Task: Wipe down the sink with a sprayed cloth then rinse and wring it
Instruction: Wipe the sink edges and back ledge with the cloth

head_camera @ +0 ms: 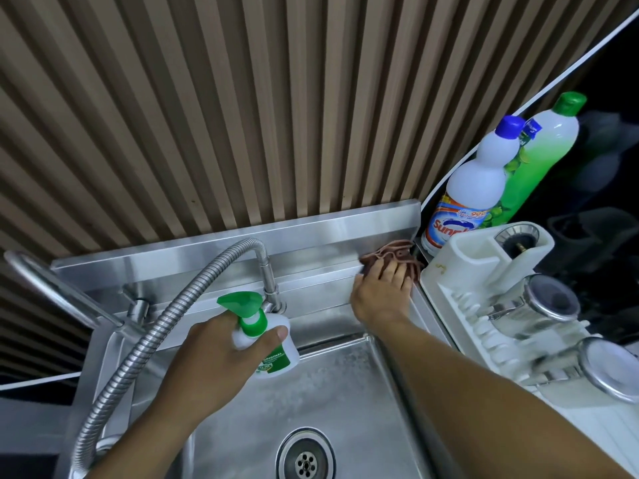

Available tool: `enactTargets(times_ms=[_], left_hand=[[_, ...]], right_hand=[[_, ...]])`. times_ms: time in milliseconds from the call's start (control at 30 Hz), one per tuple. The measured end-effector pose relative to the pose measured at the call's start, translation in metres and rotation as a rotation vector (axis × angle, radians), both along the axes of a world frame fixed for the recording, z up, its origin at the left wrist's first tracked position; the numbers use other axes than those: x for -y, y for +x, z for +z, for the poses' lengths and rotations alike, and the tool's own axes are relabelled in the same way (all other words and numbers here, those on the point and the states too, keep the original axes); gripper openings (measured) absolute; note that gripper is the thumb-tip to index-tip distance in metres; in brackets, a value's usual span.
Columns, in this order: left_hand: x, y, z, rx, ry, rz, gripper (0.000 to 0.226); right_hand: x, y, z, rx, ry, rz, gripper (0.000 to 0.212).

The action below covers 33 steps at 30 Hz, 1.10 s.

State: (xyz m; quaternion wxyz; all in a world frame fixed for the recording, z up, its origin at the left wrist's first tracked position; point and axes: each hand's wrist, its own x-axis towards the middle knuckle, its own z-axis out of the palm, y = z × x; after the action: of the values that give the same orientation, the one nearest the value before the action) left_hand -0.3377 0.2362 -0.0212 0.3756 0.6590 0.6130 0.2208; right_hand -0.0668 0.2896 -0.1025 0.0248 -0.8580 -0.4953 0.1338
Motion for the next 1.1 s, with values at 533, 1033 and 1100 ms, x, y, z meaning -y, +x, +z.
enactTargets(times_ms=[533,1033,1100], left_hand=[[0.012,0.002,-0.005,-0.027,0.034,0.005,0.034],[0.016,0.005,-0.004,-0.064,0.088,0.006,0.042],[0.014,0.008,-0.003,-0.046,0.078,0.015,0.041]], right_hand=[[0.061,0.044,-0.024,0.369,0.021,0.505,0.065],[0.094,0.027,-0.013,0.972,-0.347,0.696,0.064],[0.095,0.027,-0.011,0.973,-0.356,0.716,0.064]])
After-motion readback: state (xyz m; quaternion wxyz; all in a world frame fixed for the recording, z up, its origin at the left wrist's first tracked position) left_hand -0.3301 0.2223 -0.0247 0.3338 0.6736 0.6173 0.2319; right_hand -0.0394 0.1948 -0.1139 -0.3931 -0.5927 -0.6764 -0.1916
